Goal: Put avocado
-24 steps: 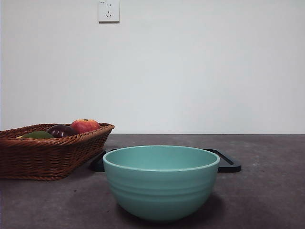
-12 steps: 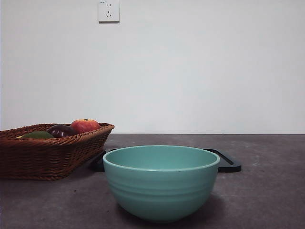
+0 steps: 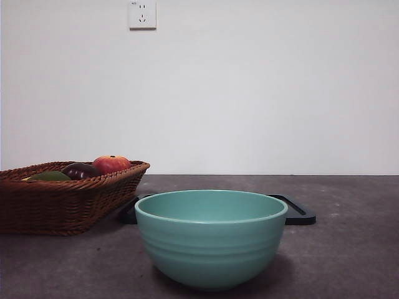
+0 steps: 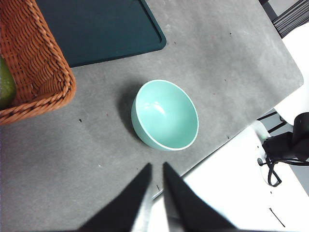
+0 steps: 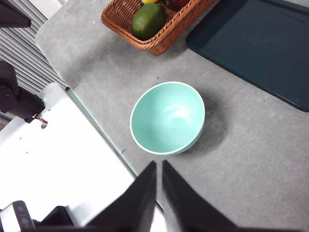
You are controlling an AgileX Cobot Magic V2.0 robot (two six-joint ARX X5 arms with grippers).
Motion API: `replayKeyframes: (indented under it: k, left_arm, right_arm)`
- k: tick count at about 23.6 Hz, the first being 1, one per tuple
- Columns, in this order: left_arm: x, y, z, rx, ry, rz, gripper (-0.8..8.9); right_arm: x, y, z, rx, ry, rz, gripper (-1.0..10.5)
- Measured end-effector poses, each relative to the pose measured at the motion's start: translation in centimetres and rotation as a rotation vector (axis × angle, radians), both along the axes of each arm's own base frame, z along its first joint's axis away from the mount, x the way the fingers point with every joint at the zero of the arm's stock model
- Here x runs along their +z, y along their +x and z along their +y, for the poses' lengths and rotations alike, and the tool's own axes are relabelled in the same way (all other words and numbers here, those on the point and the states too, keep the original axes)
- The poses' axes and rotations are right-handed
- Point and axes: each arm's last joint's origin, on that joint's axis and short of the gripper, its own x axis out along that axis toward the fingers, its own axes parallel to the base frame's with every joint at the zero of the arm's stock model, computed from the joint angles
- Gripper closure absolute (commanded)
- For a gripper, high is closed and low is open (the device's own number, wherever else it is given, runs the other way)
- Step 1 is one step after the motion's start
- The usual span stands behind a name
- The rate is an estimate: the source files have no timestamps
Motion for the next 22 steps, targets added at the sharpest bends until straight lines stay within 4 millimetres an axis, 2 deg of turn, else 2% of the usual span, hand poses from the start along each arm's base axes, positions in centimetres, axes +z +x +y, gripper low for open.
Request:
replayKeyframes:
  k: [1,3,5,15,22]
  left_arm:
    - [0.0,0.0,0.0,0.0,0.0,0.001,5.6]
    - [0.0,0.0,0.0,0.001,0.0,0.001,4.37]
    - [0.0,0.0,0.0,0.001,-0.001,0.0,3.61]
    - [-0.2,0.6,0.2,0.122,0.085,0.007,3.44]
    - [0.4,3.8,-0.2,0.188,0.16,0.004,3.46]
  right_arm:
    - [0.0,0.0,0.0,0.0,0.0,0.0,6.9]
    - [0.0,0.0,0.0,0.0,0.0,0.001,5.7]
    - [0.0,0.0,0.0,-0.002,0.001,0.002,5.1]
    - [0.0,0.0,0.0,-0.002,0.001,0.003,5.1]
    - [0.0,0.0,0.0,-0.003,0.001,0.003,5.1]
